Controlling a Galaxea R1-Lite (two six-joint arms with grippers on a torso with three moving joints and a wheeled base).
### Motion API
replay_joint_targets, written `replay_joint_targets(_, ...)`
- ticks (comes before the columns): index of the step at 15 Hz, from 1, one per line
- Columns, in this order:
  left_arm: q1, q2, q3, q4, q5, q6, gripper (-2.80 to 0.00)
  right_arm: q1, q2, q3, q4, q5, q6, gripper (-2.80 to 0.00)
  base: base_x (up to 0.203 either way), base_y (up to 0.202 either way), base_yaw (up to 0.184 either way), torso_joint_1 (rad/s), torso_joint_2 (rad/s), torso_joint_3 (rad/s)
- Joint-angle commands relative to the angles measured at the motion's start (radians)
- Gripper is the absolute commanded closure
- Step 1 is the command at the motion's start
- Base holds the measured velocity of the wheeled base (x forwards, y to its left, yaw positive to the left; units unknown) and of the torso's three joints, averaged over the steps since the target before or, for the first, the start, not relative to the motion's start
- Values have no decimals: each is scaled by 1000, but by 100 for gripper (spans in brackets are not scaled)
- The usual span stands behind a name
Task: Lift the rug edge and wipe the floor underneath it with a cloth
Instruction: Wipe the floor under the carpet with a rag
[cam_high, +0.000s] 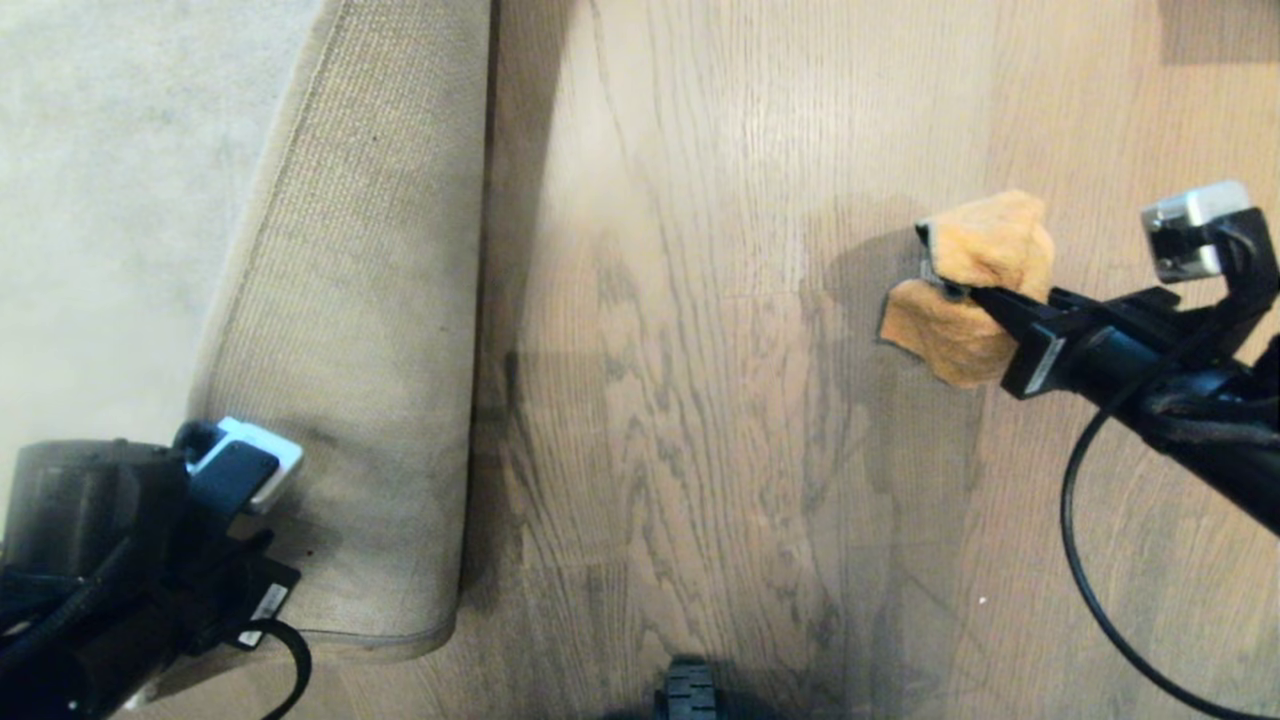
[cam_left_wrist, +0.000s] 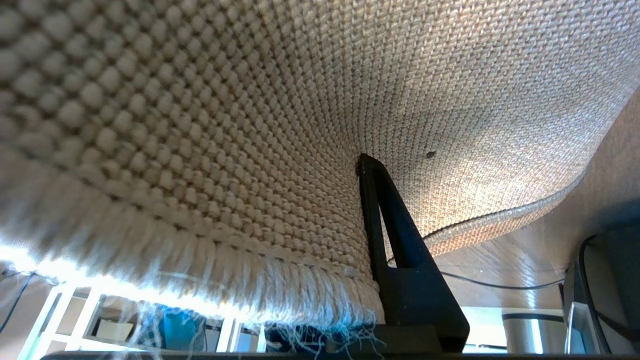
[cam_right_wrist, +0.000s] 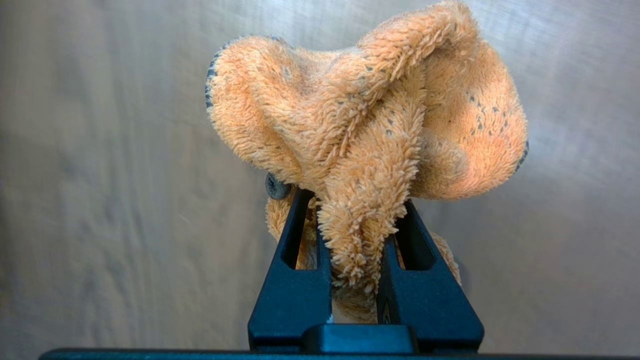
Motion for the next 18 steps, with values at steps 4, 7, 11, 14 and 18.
replay_joint_targets(4, -39, 1, 2, -1, 4, 1, 0, -181, -214, 222, 3, -4, -54, 0, 0, 0, 0, 0, 0, 0)
replay_joint_targets(7, -63, 1, 0, -3, 6, 1, 0, -266, -316, 342, 7, -31, -94, 0, 0, 0, 0, 0, 0, 0)
replay_joint_targets(11, -63, -1, 2, -23, 8, 2, 0, -272, -425, 486, 10, -111, -115, 0, 0, 0, 0, 0, 0, 0)
replay_joint_targets(14, -63, 1, 9, -23, 18, 2, 0, -274, -570, 551, 115, -142, -126, 0, 0, 0, 0, 0, 0, 0)
replay_joint_targets(18, -72, 2, 17, -24, 18, 1, 0, -274, -853, 553, 435, -155, -130, 0, 0, 0, 0, 0, 0, 0)
